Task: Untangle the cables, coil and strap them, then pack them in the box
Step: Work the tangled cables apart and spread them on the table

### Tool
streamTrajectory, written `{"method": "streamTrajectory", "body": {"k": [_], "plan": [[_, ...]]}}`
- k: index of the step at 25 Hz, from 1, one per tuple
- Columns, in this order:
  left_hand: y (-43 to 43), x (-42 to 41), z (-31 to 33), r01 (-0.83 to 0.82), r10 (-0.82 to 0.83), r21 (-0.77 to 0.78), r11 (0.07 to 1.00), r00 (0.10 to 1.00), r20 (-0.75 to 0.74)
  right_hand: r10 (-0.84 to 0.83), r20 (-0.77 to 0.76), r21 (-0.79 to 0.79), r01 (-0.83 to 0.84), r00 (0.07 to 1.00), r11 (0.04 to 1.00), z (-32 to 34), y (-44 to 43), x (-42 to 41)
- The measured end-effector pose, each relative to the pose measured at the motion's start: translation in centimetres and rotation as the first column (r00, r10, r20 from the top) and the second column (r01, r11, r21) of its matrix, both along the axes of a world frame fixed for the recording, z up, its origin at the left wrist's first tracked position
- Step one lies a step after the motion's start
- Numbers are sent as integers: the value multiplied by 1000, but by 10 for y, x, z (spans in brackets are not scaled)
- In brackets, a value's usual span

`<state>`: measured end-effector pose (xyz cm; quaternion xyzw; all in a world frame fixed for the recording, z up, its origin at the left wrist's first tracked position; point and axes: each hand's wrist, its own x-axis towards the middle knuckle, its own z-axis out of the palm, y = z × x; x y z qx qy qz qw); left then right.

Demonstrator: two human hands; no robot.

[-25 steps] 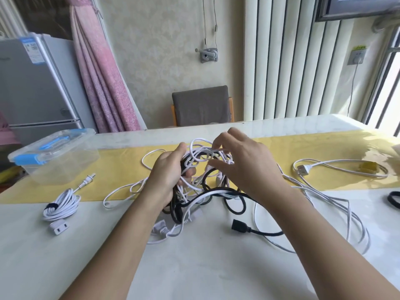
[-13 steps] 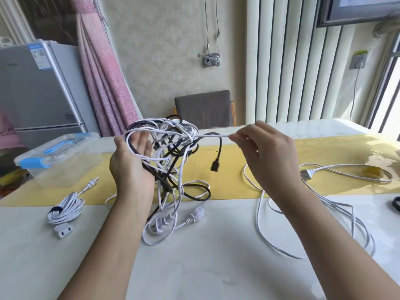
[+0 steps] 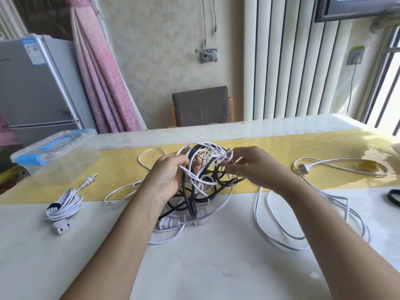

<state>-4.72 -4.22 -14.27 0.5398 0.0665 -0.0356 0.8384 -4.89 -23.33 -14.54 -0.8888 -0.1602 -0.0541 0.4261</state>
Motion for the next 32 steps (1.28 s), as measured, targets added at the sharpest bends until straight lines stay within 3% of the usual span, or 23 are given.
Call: {"method": "streamTrajectory", "body": {"k": [2,3,4,5,6,7,8,10,12,15,17,19,22,24,27,32], "plan": [[-2,1,-7,-188,143,199,962,965,220,-13,-2,150,13,1000,989,2,3,-2],[-1,1,-9,-353,199,368,860,897,395,-36,6,209,34,999,977,2,4,-3],[0,-1,-11,-533,191,485,693,785,589,-56,12,253,51,998,966,3,5,-2],[-1,-4,-11,-689,104,503,522,637,764,-60,17,283,53,998,958,3,6,-3],[-5,-8,-11,-779,-31,471,415,505,862,-54,21,305,45,998,951,4,6,-3],[-9,-12,-11,-796,-167,479,370,450,877,-45,27,320,34,999,947,4,6,-4],[-14,-15,-11,-779,-267,529,337,459,847,-42,33,329,29,999,944,5,6,-4],[-20,-14,-15,-710,-342,655,258,567,749,-41,37,364,25,999,931,7,3,-4],[-18,-11,-19,-685,-302,680,261,612,731,-14,35,407,-2,999,913,9,1,-5],[-10,-8,-15,-663,-242,638,392,595,766,36,42,454,-51,998,889,11,0,-7],[-5,-7,-13,-570,-296,662,486,606,739,43,34,453,-53,999,890,10,-3,-5],[-4,-7,-14,-426,-333,716,553,675,658,67,-12,428,-56,998,902,8,-4,-1],[-7,-7,-15,-329,-187,698,636,811,554,77,-76,285,-53,994,957,4,0,1],[-9,-7,-16,-357,-122,676,644,825,552,63,-24,168,-58,998,984,4,6,-1],[-6,-7,-14,-310,-240,694,649,783,573,10,-4,109,-10,1000,994,6,6,-2],[2,-6,-12,-75,-495,800,595,750,439,169,-279,116,-142,945,983,6,-2,-7]]}}
